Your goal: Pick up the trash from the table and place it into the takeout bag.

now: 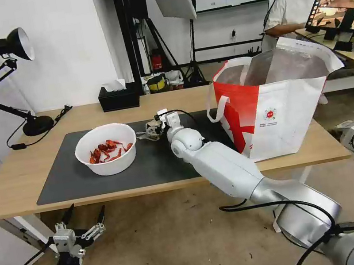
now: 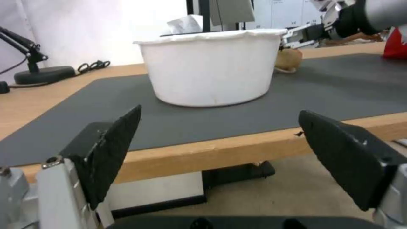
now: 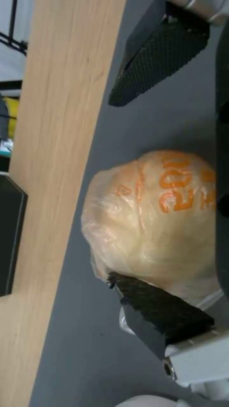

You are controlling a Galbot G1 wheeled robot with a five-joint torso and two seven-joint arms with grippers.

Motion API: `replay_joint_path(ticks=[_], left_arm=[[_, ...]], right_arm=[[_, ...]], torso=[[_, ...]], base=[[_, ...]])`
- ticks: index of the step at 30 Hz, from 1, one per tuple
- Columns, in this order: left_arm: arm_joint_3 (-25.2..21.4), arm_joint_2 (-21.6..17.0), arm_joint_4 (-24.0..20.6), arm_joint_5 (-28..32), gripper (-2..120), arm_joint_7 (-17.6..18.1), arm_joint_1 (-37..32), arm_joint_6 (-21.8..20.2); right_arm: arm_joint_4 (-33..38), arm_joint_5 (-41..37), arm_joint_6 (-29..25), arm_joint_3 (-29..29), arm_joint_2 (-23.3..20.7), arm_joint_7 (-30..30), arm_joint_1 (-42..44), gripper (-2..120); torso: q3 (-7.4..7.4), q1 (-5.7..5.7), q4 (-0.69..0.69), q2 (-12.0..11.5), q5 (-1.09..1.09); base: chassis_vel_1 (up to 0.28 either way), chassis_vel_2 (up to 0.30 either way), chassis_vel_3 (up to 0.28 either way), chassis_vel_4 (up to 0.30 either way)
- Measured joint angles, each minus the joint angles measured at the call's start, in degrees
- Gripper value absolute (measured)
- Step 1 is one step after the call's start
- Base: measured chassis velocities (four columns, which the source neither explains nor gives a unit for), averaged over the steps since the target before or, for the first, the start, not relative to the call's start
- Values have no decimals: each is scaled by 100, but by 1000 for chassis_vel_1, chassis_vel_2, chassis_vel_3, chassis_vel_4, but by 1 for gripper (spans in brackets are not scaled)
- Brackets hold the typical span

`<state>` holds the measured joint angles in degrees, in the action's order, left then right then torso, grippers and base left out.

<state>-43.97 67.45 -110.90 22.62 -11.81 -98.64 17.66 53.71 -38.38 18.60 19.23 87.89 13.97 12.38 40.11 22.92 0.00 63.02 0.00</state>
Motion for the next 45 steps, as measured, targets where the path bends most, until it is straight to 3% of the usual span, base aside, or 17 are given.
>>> replay_joint_path(ticks=[16, 34, 38, 40, 45], left_arm=[[21, 2, 54, 36, 100, 0, 72, 1], [68, -17, 112, 44, 100, 5, 111, 12], [68, -37, 108, 50, 100, 12, 120, 12], [67, -47, 88, 55, 100, 17, 122, 13], [65, -48, 75, 55, 100, 19, 111, 13]], right_arm=[[-135, 171, 200, 6, 84, -140, 2, 99], [35, 125, 183, 30, -45, -186, 158, 36], [486, 29, 141, 26, -234, -157, 255, 23], [1170, 9, 110, 25, -564, -28, 402, 13], [2199, -4, 100, 3, -1093, 135, 625, 6]], torso=[[0, 0, 0, 0, 0], [0, 0, 1, 0, 0], [0, 0, 1, 0, 0], [0, 0, 2, 0, 0], [0, 0, 0, 0, 1]], base=[[0, 0, 0, 0], [0, 0, 0, 0], [0, 0, 0, 0], [0, 0, 0, 0], [0, 0, 0, 0]])
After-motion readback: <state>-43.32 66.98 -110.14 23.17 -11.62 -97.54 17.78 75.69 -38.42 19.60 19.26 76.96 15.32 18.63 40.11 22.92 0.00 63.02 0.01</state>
